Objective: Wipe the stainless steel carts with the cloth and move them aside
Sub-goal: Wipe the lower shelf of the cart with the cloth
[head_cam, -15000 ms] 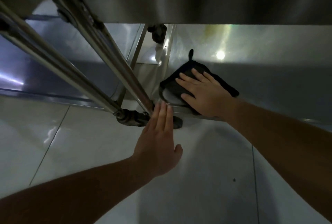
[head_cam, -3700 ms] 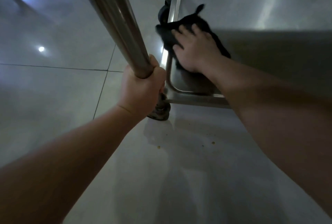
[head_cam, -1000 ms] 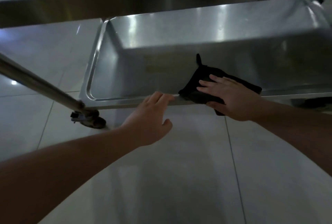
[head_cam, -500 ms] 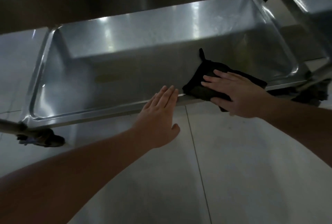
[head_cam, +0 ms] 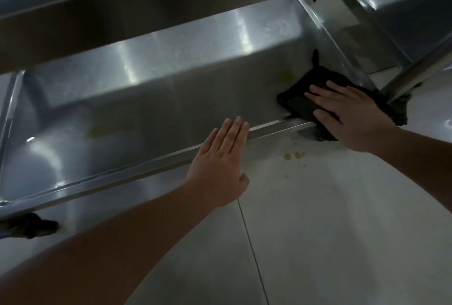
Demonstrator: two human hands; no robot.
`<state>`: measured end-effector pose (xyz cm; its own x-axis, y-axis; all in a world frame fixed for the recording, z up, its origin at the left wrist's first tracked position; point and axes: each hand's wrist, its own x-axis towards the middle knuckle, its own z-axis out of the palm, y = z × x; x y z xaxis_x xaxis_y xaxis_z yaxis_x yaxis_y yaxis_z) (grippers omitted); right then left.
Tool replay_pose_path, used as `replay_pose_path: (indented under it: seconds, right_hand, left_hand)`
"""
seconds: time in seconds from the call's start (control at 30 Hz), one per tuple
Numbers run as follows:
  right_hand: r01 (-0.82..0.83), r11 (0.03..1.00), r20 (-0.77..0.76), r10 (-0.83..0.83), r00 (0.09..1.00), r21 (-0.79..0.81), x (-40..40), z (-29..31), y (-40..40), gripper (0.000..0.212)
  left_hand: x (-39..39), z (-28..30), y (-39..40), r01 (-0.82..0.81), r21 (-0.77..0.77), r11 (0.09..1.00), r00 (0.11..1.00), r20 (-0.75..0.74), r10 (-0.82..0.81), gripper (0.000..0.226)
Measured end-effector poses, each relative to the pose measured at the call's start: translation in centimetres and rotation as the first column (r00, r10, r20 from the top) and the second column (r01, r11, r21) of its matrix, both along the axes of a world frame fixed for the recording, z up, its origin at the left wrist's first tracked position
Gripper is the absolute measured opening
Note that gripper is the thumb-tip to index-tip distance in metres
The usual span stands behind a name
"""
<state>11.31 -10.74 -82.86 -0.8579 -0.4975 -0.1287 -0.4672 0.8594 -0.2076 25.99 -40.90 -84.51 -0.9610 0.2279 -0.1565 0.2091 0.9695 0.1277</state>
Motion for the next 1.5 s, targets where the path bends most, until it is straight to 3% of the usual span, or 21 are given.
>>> replay_pose_path:
  seconds: [0.17,0.43,0.5,0.6,0.7,0.77,0.83,0.93,1.07,1.17,1.23,1.33,1.43,1.5]
  right_hand:
    - [0.276,0.960,0.024,-0.275,0.961,-0.046,-1.6,-0.7,-1.0,0.068]
    - [0.464,0.886,0.014,-0.464,0.886,-0.008,-10.7,-0.2,-7.0,0.062]
    - [0.371,0.929,0.010,-0.370,0.929,-0.014,-10.9,0.3,-9.7,0.061]
    - [0.065,0.997,0.023,-0.064,0.998,-0.032,-7.1,0.4,-13.5,0.060]
    - [-0.198,0.977,0.046,0.202,0.978,-0.083,-2.5,0.2,-13.6,0.062]
    - [-0.238,0.967,0.016,0.241,0.970,-0.089,-3.1,0.2,-11.5,0.063]
    - [-0.105,0.992,-0.052,0.101,0.994,-0.069,-5.8,-0.2,-8.4,0.062]
    - [0.233,0.972,-0.067,-0.233,0.970,-0.016,-10.3,-0.3,-5.1,0.068]
    - [0.415,0.910,0.032,-0.415,0.909,0.011,-14.2,-0.1,-9.4,0.068]
    - [0.308,0.951,0.096,-0.306,0.947,-0.009,-14.0,0.5,-15.7,0.066]
    - [0.073,0.997,0.080,-0.072,0.994,-0.002,-11.3,0.5,-19.6,0.065]
    - [-0.228,0.971,0.098,0.234,0.967,-0.071,-6.3,0.6,-21.2,0.066]
    - [-0.273,0.952,0.064,0.284,0.957,-0.138,-4.2,0.7,-17.5,0.070]
    - [-0.159,0.978,0.009,0.162,0.987,-0.131,-4.7,0.4,-14.1,0.063]
  left_hand:
    - [0.0,-0.5,-0.8,0.036,0.009,0.999,0.999,-0.025,-0.036,0.108]
    - [-0.1,-0.4,-1.1,0.059,0.005,0.998,0.998,-0.014,-0.058,0.110]
    - [-0.2,-0.4,-1.1,0.064,0.004,0.998,0.998,-0.011,-0.064,0.110]
    - [-0.1,-0.3,-1.2,0.066,-0.006,0.998,0.998,-0.005,-0.066,0.110]
    - [-0.1,-0.3,-1.1,0.065,0.001,0.998,0.998,-0.007,-0.065,0.110]
    - [0.0,-0.3,-1.2,0.071,0.006,0.997,0.998,0.001,-0.071,0.112]
    - [0.0,-0.3,-1.1,0.066,0.004,0.998,0.998,-0.006,-0.066,0.114]
    - [-0.1,-0.3,-1.0,0.056,0.007,0.998,0.998,-0.001,-0.056,0.114]
    - [-0.1,-0.1,-1.0,0.052,0.031,0.998,0.999,0.013,-0.052,0.112]
    - [0.0,0.0,-0.9,0.053,0.038,0.998,0.998,0.026,-0.054,0.112]
    - [-0.1,0.1,-0.9,0.060,0.022,0.998,0.998,0.030,-0.061,0.112]
    - [-0.2,0.2,-0.9,0.076,-0.003,0.997,0.995,0.065,-0.075,0.108]
    - [-0.5,0.4,-1.1,0.086,0.016,0.996,0.992,0.093,-0.088,0.100]
    - [-0.7,0.5,-1.3,0.081,0.077,0.994,0.990,0.108,-0.089,0.095]
